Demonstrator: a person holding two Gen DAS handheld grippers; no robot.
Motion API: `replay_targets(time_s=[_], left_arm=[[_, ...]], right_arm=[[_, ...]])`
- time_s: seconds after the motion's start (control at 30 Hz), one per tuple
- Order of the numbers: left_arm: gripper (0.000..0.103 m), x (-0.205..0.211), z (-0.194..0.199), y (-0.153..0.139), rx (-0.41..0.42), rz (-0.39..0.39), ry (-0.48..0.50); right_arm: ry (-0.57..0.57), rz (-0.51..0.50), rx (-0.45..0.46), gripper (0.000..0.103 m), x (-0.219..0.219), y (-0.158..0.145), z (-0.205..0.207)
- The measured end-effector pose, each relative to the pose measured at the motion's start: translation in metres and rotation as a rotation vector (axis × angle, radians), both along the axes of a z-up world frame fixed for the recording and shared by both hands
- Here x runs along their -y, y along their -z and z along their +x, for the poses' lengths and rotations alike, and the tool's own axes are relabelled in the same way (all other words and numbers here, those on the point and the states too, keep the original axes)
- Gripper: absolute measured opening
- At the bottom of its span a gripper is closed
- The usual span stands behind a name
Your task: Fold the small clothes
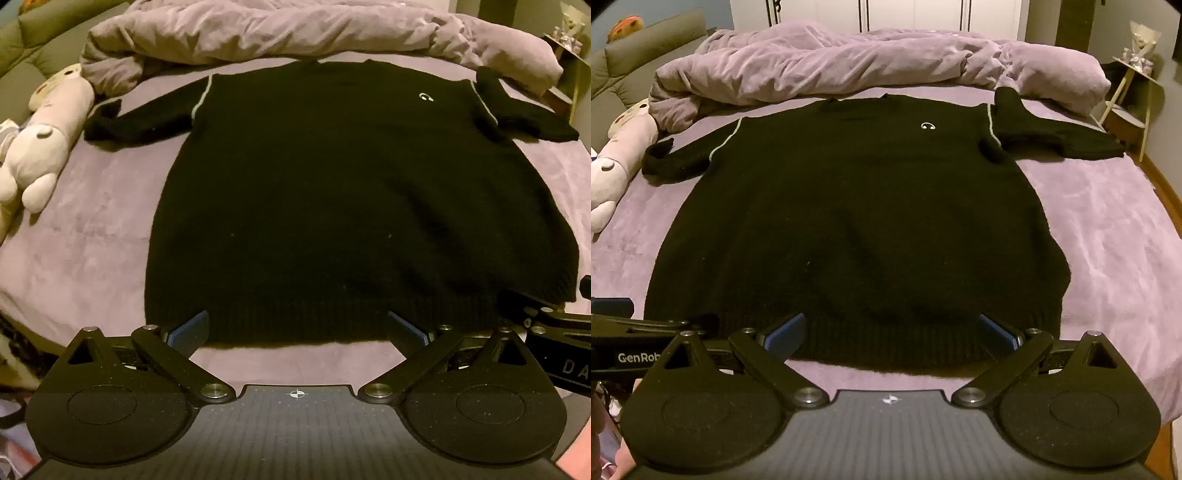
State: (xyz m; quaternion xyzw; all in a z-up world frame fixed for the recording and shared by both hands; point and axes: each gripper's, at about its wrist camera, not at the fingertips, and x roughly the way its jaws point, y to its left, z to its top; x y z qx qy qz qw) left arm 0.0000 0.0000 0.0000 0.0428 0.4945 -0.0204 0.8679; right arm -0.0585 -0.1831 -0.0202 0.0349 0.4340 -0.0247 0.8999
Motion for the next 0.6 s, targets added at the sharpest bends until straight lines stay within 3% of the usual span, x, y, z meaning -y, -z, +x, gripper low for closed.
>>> replay_targets(time_s=[0.6], left_arm=[[0.103, -0.0035, 0.0013, 0.0041, -0.010, 0.007, -0.004]], right_arm=[[-0.001, 0.014, -0.008, 0.099, 0.0021, -0.0016, 0.0041]])
